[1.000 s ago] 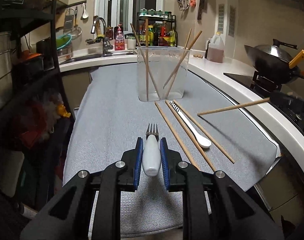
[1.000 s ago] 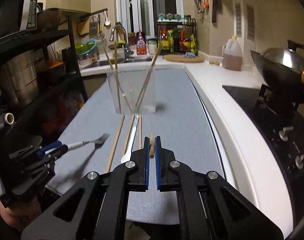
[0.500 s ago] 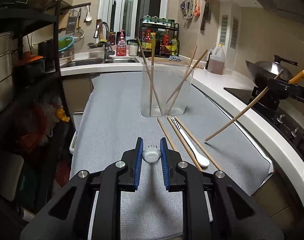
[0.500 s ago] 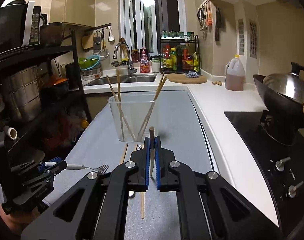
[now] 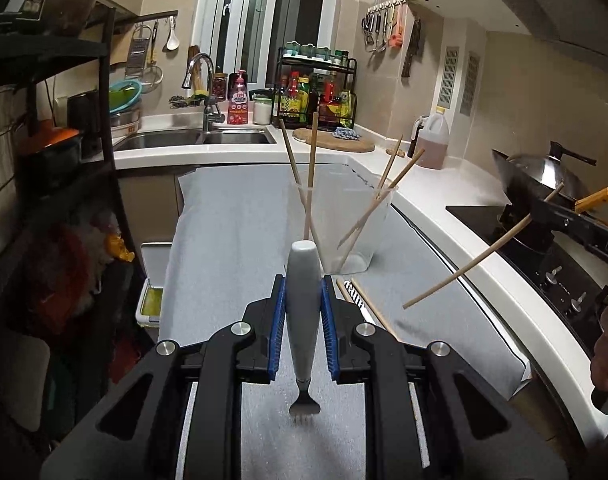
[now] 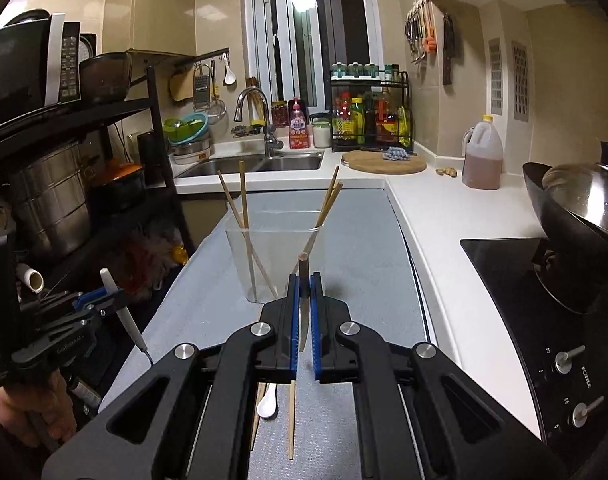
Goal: Organize utensils
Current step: 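Lift the fork with the left tool while the right tool lifts its chopstick over the container, then lower the fork and chopstick into the clear container and open both tools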
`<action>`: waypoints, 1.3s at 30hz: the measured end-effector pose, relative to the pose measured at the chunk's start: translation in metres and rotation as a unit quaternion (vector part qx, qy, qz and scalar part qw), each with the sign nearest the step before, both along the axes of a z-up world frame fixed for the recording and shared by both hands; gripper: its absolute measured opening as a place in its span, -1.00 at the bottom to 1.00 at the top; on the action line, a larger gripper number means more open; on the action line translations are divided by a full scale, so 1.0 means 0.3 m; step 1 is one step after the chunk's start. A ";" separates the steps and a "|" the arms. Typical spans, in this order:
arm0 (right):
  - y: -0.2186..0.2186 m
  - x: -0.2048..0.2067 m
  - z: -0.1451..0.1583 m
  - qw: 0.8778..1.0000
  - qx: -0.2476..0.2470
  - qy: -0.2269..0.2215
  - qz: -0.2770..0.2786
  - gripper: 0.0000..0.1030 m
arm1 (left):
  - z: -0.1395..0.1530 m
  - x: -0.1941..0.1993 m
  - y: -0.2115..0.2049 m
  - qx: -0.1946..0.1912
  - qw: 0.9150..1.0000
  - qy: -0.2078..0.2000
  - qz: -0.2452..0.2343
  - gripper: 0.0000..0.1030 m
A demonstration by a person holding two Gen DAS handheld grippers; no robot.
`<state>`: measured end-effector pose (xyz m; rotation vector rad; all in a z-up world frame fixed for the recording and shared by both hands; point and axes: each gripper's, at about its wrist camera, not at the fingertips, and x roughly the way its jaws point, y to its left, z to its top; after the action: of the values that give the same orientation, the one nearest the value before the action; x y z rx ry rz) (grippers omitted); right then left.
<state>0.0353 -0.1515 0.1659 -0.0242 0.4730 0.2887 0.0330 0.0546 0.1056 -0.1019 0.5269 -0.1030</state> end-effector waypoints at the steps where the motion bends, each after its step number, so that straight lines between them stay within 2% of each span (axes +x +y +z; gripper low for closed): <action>1: 0.002 0.009 0.005 1.000 -0.003 0.004 -0.003 -0.90 | 0.009 0.010 0.003 -0.003 1.000 0.001 -0.002 -0.66; 8: 0.018 0.074 0.026 0.999 -0.005 0.037 -0.002 -0.90 | 0.042 0.066 -0.005 -0.004 1.000 0.009 -0.012 -0.66; 19: 0.041 0.165 0.112 0.999 -0.001 0.040 0.014 -0.90 | 0.173 0.216 0.019 -0.025 0.999 0.015 -0.020 -0.67; 25: 0.071 0.214 0.229 0.999 0.019 0.022 0.031 -0.90 | 0.296 0.306 0.007 -0.028 0.999 0.011 -0.034 -0.67; 32: 0.125 0.274 0.405 0.998 0.014 -0.035 0.043 -0.90 | 0.445 0.424 -0.025 -0.029 0.998 -0.017 -0.048 -0.67; 35: 0.137 0.317 0.430 0.998 0.008 -0.047 0.037 -0.90 | 0.469 0.484 -0.038 -0.039 0.998 -0.023 -0.051 -0.66; 39: 0.145 0.389 0.402 0.999 0.006 -0.039 0.034 -0.90 | 0.453 0.576 -0.062 -0.030 0.998 -0.014 -0.047 -0.67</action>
<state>0.1520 -0.1081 0.2864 -0.0393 0.3940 0.3554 0.2056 0.0360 0.2415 -0.1341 0.5006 -0.2115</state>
